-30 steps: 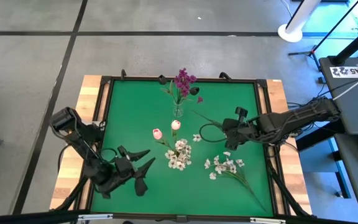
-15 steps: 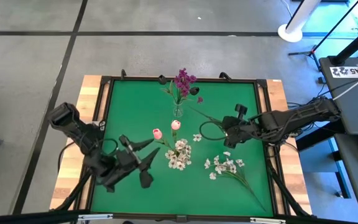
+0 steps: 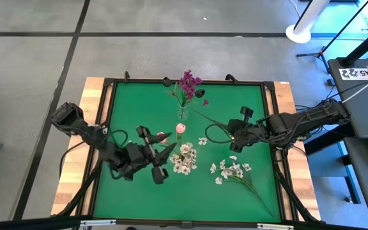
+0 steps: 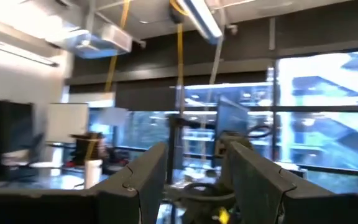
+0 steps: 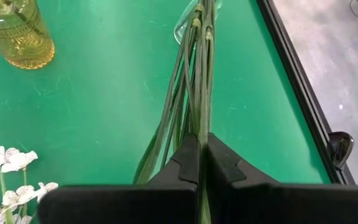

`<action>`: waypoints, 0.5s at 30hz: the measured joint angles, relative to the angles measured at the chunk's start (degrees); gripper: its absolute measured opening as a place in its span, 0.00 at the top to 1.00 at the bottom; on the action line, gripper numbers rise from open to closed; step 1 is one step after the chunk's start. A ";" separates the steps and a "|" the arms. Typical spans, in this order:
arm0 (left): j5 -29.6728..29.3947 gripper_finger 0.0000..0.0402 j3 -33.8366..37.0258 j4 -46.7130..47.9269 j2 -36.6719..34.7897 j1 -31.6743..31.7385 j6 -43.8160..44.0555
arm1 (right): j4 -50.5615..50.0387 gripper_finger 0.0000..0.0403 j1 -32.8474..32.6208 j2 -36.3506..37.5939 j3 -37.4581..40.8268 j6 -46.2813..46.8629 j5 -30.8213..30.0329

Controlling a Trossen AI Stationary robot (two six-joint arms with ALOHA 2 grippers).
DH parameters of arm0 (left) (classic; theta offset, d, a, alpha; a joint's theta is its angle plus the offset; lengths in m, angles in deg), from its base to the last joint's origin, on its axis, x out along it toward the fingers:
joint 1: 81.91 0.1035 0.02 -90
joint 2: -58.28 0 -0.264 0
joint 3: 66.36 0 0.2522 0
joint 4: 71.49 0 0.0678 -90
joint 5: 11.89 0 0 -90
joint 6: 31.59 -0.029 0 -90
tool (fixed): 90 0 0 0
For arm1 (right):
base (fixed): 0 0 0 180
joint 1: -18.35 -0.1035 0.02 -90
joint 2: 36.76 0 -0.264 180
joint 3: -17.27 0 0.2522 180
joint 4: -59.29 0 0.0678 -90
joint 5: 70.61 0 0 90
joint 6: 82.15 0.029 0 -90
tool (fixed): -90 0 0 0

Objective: Sort flowers into vase by color
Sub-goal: Put the purple flower into the transparent vase

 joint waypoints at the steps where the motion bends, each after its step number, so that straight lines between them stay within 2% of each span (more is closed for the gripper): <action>1: 1.69 0.59 0.00 3.17 -0.34 0.94 3.03 | 0.00 0.99 0.00 0.00 0.00 0.00 0.19; 3: 6.67 0.59 0.00 11.14 -1.11 3.44 11.83 | 0.00 0.99 0.00 0.00 0.00 0.00 0.27; 6: 18.00 0.59 -0.24 23.49 -2.36 7.64 25.26 | -0.02 0.99 0.00 0.00 0.00 -0.02 0.44; 8: 22.68 0.59 -1.10 27.74 -2.48 10.01 31.50 | -0.03 0.99 0.00 0.00 0.00 -0.02 0.90; 12: 23.35 0.59 -3.98 34.21 -2.51 13.05 34.98 | -0.04 0.99 0.00 0.00 0.00 -0.02 0.92; 15: 23.15 0.59 -7.04 44.11 -3.74 14.75 36.08 | -0.07 0.99 0.00 0.00 0.00 -0.18 1.34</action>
